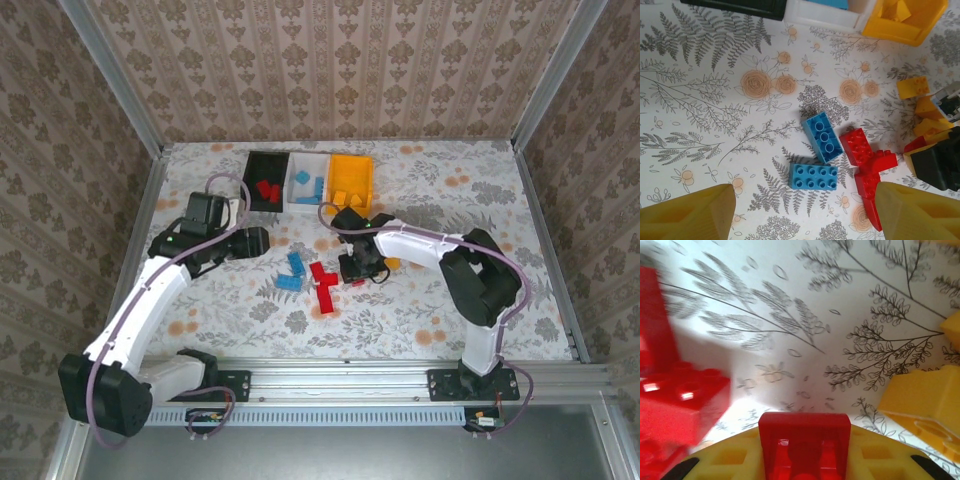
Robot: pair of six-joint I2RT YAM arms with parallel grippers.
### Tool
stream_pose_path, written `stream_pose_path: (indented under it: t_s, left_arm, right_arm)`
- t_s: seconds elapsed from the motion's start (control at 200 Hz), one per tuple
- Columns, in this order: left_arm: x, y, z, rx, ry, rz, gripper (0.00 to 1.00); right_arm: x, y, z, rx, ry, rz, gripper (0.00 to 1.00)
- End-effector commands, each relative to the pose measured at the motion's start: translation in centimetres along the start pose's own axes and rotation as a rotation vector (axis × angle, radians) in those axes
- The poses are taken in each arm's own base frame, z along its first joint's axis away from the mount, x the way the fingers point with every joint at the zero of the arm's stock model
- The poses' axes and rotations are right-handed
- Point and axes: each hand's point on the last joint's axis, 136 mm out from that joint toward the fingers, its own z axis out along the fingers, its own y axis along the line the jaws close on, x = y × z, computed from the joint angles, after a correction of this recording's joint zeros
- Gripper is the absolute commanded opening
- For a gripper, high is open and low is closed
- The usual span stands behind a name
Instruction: Sort the legos into containers by color
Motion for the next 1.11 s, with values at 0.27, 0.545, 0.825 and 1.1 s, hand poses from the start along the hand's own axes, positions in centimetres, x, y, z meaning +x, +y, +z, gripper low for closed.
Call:
stream_pose_path:
  t_s: [0.27, 0.545, 0.825, 1.1]
  left_arm:
    - [-0.4, -0.8, -4.9, 0.105, -0.157, -0.102, 0.75]
    - [1.6, 0.3, -4.7, 0.079, -0.133, -0.131, 0.76]
    - [3.1, 1.9, -4.3, 0.037, -0.117, -0.166, 0.76]
    - [3.5, 2.4, -4.3, 0.028, -0.108, -0.168, 0.77]
  right_arm:
    - [-14.9, 12.0, -13.1, -0.707, -0.249, 0.122, 0.32]
    - [-24.6, 15.2, -12.8, -0.781, -0.372, 0.131, 0.32]
    - [-31.3, 14.8, -8.5, -0.809, -0.492, 0.220, 0.32]
    - [-34.1, 12.9, -4.9, -0.678, -0.657, 0.226, 0.35]
